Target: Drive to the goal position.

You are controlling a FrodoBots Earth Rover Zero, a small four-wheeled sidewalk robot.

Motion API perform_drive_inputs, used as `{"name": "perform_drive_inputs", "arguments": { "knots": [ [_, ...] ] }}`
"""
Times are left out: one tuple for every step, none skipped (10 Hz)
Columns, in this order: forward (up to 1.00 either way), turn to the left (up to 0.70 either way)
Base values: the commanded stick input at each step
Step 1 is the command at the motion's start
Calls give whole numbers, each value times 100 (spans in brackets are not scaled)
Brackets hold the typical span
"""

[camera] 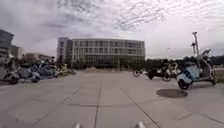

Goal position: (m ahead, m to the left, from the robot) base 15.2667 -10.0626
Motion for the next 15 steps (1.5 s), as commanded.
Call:
{"name": "perform_drive_inputs", "arguments": {
  "knots": [
    [70,0],
    [70,0],
    [70,0],
    [70,0],
    [70,0],
    [70,0],
    [70,0],
    [70,0],
    [70,0],
    [70,0],
    [70,0],
    [70,0],
    [70,0],
    [70,0],
    [70,0]
  ]
}}
